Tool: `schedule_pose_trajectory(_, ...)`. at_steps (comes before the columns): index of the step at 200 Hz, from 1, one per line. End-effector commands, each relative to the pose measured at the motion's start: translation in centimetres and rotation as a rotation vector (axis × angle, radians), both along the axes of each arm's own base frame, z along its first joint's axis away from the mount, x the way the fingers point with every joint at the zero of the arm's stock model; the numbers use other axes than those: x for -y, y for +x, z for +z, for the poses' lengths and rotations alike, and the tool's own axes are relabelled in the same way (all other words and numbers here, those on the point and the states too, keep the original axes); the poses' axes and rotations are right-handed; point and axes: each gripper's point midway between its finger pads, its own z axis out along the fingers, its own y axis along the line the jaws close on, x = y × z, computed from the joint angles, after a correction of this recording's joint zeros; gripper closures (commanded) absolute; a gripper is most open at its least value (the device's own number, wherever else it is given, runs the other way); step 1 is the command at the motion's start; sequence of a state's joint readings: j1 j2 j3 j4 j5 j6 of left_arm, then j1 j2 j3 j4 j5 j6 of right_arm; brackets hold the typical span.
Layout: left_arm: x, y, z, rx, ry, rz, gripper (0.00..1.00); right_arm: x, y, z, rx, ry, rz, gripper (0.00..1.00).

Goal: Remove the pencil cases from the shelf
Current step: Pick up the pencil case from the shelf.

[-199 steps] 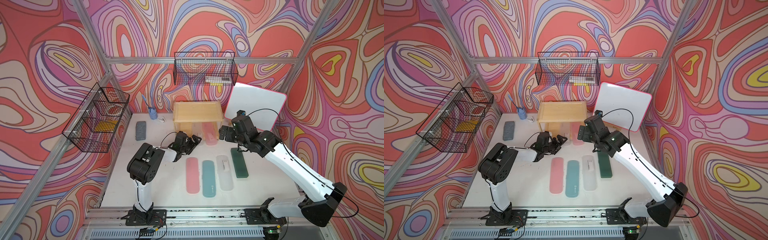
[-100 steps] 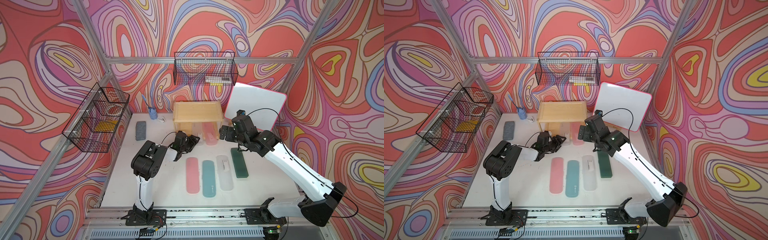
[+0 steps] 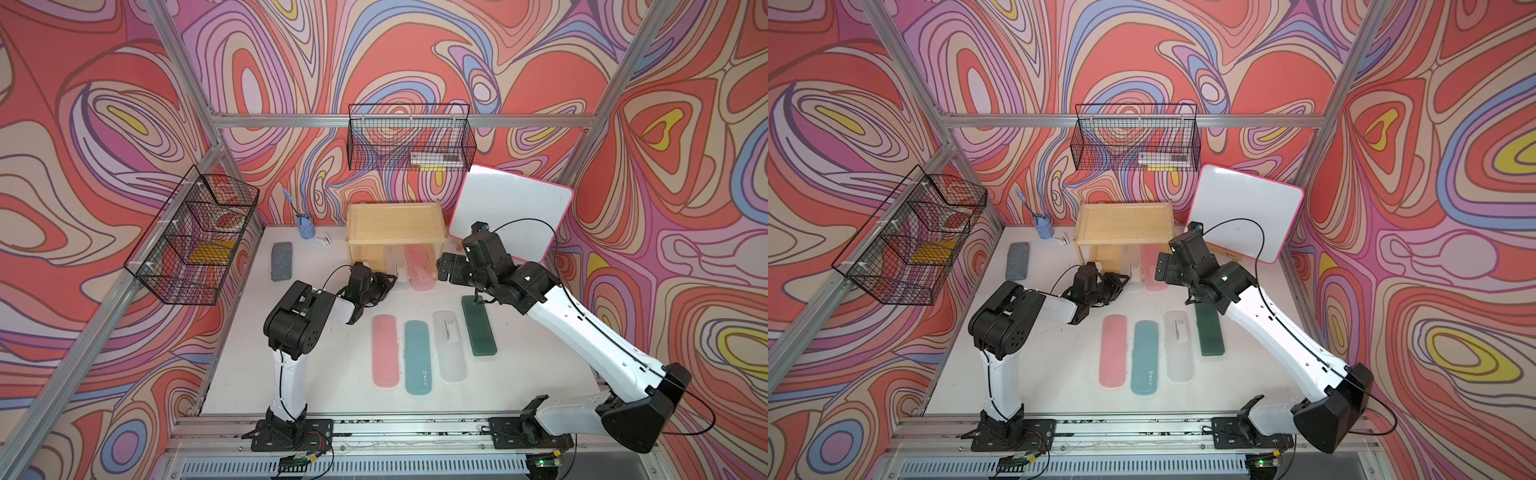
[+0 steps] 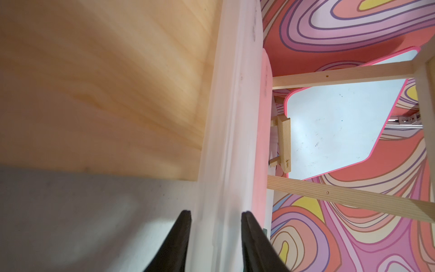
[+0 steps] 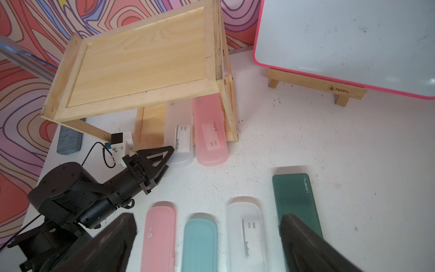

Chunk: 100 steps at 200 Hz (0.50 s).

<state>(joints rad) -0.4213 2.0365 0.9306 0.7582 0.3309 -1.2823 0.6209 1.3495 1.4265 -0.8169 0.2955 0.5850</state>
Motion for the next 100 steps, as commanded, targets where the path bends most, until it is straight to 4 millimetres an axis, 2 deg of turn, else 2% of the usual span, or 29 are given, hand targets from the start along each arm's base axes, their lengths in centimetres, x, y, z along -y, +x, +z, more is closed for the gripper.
schedule_pose_trajectory(1,-0.8,0.2,-0.8,0.0,0.006,0.03,0.79,0.2,0.0,-0.3,-0.003,0.002,0.0,0.02)
schedule_pose_trajectory(15,-0.9,0.1,-0.8,0.001,0.006,0.032,0.84,0.2,0.0,-0.4,-0.004,0.001,0.0,0.02)
schedule_pose_trajectory(46,-1.2,-0.9,0.1,-0.002,-0.022,0.031,0.86,-0.2,0.0,-0.9,-0.018,0.006,0.011,0.02)
schedule_pose_trajectory(74,-1.9,-3.6,2.1,-0.006,-0.06,0.015,0.85,-0.6,-0.2,-1.5,-0.039,0.019,0.032,0.02)
schedule_pose_trajectory(100,-2.2,-6.5,4.9,0.022,-0.045,-0.025,0.85,-1.9,-0.1,-1.9,-0.048,0.059,0.074,0.02)
